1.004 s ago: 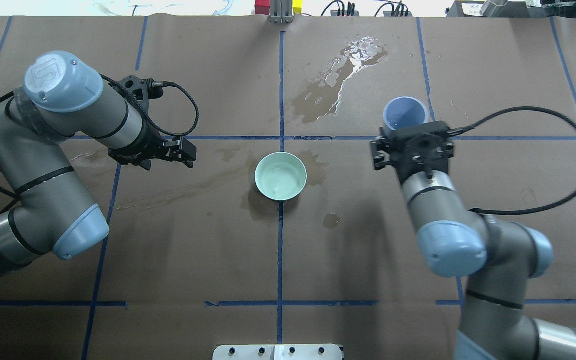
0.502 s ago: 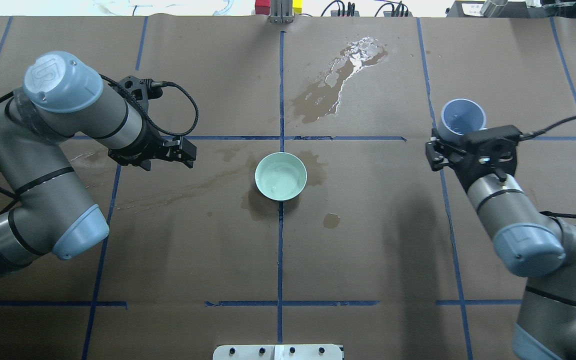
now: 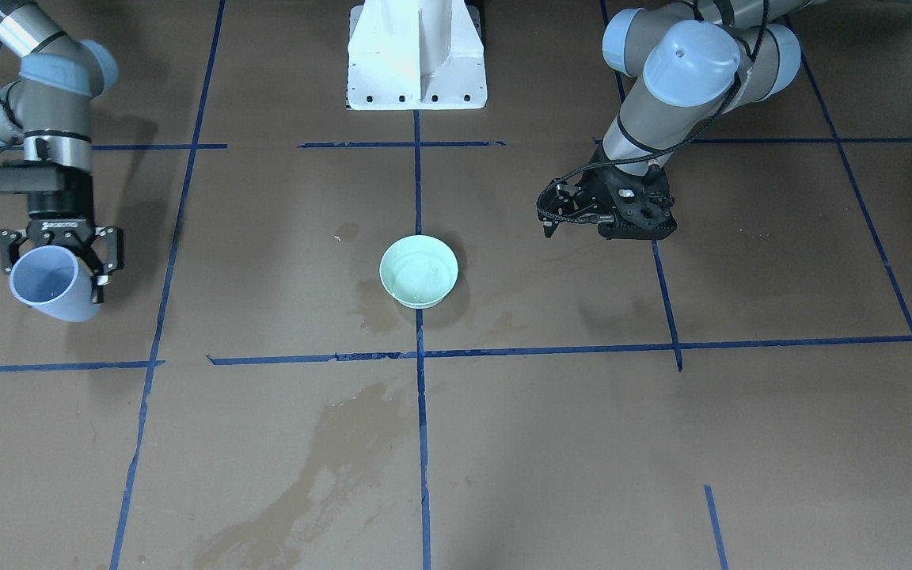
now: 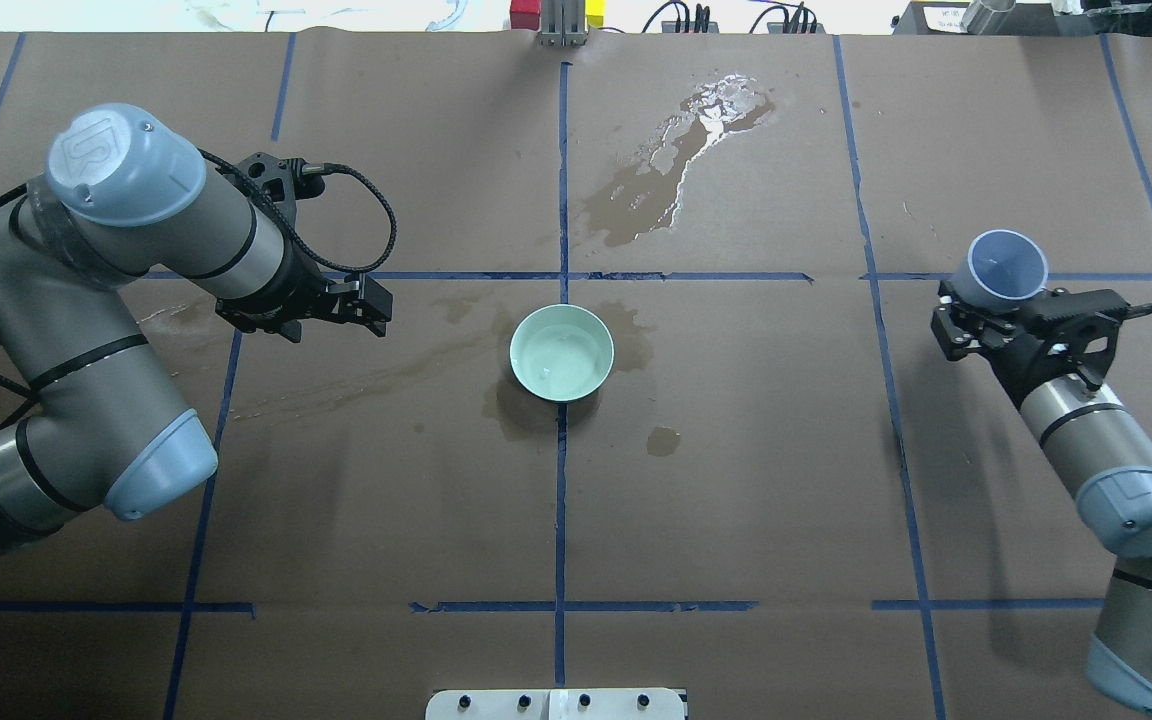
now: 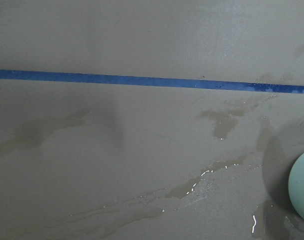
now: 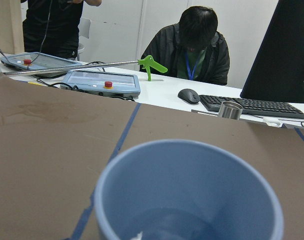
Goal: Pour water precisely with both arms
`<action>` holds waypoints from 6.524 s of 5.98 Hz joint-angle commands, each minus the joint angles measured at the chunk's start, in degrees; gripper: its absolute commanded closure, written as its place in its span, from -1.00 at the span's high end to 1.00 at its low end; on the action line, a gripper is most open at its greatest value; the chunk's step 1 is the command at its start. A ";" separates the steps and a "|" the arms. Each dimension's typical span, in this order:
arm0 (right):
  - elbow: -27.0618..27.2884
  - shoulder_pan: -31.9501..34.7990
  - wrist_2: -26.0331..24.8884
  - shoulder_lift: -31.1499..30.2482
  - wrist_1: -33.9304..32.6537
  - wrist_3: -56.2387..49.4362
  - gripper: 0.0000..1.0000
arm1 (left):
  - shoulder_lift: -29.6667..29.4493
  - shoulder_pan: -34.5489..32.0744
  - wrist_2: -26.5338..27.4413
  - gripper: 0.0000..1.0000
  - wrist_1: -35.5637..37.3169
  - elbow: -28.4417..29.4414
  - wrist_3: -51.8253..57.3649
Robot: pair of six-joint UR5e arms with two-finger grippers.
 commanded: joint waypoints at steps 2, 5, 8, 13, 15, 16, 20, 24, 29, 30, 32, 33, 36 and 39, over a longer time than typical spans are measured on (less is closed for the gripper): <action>-6.84 2.86 2.43 -0.41 6.12 0.06 -1.00 | 0.00 0.14 0.06 1.00 0.09 0.00 0.02; -7.90 2.77 2.52 0.03 6.12 0.50 -0.78 | 0.00 0.14 0.06 1.00 0.09 0.00 0.02; -7.82 2.59 2.61 0.11 6.12 0.58 0.03 | 0.09 0.14 0.06 1.00 0.09 0.00 0.02; -8.08 2.42 2.52 0.55 7.35 3.48 0.12 | 0.27 0.14 0.06 1.00 0.09 0.00 0.20; -8.87 2.33 2.61 0.55 8.49 3.57 0.22 | 0.27 0.14 0.06 1.00 0.00 0.09 0.37; -9.48 2.33 2.61 0.64 8.67 3.57 0.25 | 0.27 0.14 0.06 1.00 0.00 0.09 0.37; -9.75 2.15 2.61 0.55 9.11 3.57 0.48 | 0.27 0.05 -0.03 1.00 0.00 0.09 0.55; -10.28 1.89 2.61 0.55 9.90 3.57 0.87 | 0.27 0.05 0.06 1.00 0.09 0.09 0.55; -10.45 -1.71 1.91 -1.37 13.76 7.16 1.00 | 0.27 -0.04 -0.03 1.00 0.09 0.00 0.55; -10.63 -3.19 1.73 -3.29 17.34 7.52 1.00 | 0.27 -0.12 0.06 1.00 0.09 0.00 0.46; -10.63 -4.70 1.21 -6.46 20.61 7.61 1.00 | 0.27 -0.12 0.06 1.00 0.09 0.00 0.46; -10.63 -5.31 1.20 -8.48 23.32 7.53 1.00 | 0.27 -0.12 -0.03 1.00 0.09 0.00 0.38; -10.63 -6.28 2.17 -14.27 30.36 7.35 1.00 | 0.18 -0.04 0.06 1.00 0.09 -0.08 0.37; -9.93 -5.67 8.04 -18.69 33.63 5.43 1.00 | 0.18 0.05 0.06 1.00 0.09 0.00 -0.06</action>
